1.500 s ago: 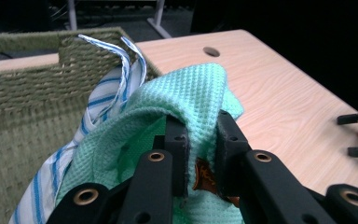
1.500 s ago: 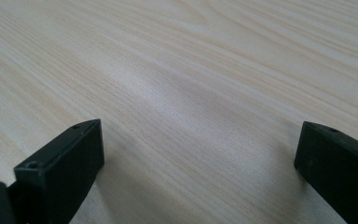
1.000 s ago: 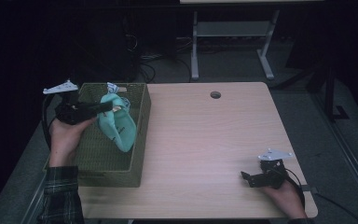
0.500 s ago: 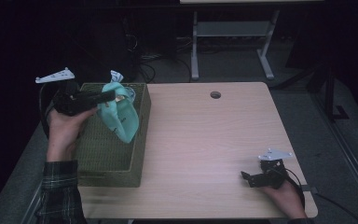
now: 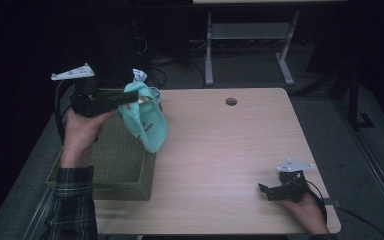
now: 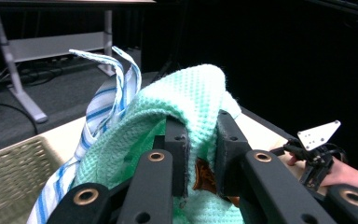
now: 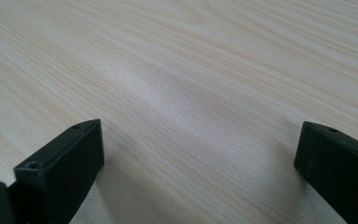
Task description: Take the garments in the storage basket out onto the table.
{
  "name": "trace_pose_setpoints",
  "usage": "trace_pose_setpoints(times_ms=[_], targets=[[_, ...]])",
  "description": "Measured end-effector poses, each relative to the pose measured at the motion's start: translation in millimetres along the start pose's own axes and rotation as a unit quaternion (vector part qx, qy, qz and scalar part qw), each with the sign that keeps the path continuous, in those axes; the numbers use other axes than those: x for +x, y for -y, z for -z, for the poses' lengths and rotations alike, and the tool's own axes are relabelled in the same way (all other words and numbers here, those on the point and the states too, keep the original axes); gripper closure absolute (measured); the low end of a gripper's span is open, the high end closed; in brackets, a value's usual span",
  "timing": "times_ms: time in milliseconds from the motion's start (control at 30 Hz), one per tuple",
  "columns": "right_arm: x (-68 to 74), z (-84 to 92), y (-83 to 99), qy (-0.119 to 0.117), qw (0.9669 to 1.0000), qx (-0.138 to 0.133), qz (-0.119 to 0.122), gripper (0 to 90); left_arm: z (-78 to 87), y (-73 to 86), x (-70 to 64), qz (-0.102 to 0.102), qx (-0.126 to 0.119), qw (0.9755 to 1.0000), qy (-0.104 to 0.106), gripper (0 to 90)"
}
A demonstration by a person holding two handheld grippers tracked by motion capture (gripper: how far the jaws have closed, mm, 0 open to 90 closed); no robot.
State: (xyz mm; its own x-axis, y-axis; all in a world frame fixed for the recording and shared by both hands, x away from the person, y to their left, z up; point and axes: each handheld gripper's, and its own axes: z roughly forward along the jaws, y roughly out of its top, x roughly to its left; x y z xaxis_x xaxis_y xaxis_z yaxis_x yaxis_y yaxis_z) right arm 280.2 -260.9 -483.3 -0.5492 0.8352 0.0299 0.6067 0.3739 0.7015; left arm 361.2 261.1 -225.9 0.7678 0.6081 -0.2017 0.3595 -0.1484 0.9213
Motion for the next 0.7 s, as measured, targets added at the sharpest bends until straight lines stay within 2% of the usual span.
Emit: trace_pose_setpoints(times_ms=[700], targets=[[0.3,0.1,0.1,0.000,1.0000,0.001,-0.002,1.1,-53.6,-2.2,-21.4,-0.012,0.019,0.9984,0.053,77.7]])
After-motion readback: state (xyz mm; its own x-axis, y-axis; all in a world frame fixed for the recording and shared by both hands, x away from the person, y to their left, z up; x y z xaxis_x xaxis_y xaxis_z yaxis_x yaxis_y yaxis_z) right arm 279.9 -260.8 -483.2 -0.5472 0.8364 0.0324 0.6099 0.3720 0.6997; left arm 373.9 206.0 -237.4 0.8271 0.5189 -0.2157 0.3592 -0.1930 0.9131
